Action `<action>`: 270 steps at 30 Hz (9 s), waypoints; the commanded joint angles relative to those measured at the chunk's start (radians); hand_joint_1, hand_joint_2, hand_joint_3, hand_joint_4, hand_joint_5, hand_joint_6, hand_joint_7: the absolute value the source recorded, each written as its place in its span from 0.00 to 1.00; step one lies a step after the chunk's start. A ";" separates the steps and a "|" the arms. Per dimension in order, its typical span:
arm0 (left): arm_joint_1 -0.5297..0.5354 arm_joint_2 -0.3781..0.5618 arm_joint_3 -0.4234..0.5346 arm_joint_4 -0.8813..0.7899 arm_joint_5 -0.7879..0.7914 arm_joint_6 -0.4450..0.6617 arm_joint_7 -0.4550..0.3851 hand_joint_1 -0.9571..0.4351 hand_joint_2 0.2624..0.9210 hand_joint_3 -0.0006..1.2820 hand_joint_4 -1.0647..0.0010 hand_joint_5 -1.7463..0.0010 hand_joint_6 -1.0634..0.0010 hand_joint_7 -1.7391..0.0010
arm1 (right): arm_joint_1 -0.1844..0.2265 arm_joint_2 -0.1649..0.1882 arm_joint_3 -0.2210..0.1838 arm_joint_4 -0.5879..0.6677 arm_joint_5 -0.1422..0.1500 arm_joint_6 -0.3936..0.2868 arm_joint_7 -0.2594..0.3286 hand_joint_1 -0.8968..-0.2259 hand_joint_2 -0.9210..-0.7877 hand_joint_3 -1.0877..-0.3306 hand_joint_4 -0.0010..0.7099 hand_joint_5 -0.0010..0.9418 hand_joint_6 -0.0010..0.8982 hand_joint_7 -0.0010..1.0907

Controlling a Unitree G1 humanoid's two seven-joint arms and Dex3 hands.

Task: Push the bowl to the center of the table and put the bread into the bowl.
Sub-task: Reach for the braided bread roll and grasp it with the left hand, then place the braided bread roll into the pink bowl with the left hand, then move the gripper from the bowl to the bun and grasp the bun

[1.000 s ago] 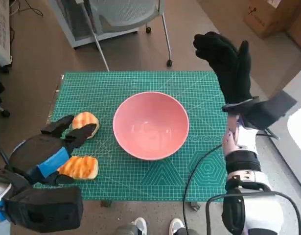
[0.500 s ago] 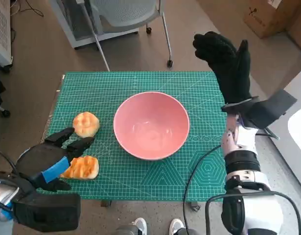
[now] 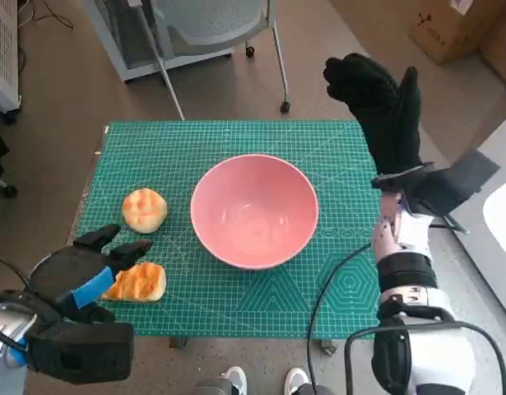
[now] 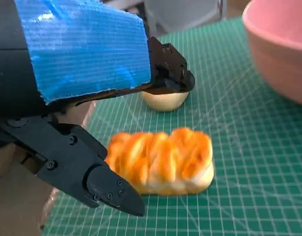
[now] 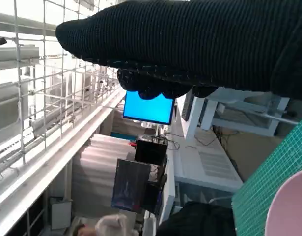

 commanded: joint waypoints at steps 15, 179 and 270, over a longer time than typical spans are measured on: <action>-0.098 -0.126 -0.105 0.213 0.042 -0.034 0.047 0.64 0.74 0.02 0.62 0.99 0.54 0.99 | 0.010 0.006 0.005 0.011 0.009 0.012 0.016 0.30 0.00 0.60 0.31 0.01 0.41 0.01; -0.619 -0.112 0.022 0.279 -0.074 -0.384 0.014 0.40 0.68 0.00 0.85 0.99 0.64 0.98 | 0.047 -0.052 0.016 0.003 -0.003 -0.023 0.019 0.37 0.00 0.57 0.28 0.00 0.38 0.00; -1.085 -0.408 -0.553 1.648 0.198 -0.318 0.390 0.67 0.95 0.02 0.48 0.96 0.41 0.95 | 0.064 -0.088 0.027 -0.028 -0.011 -0.047 -0.006 0.36 0.00 0.56 0.28 0.00 0.39 0.00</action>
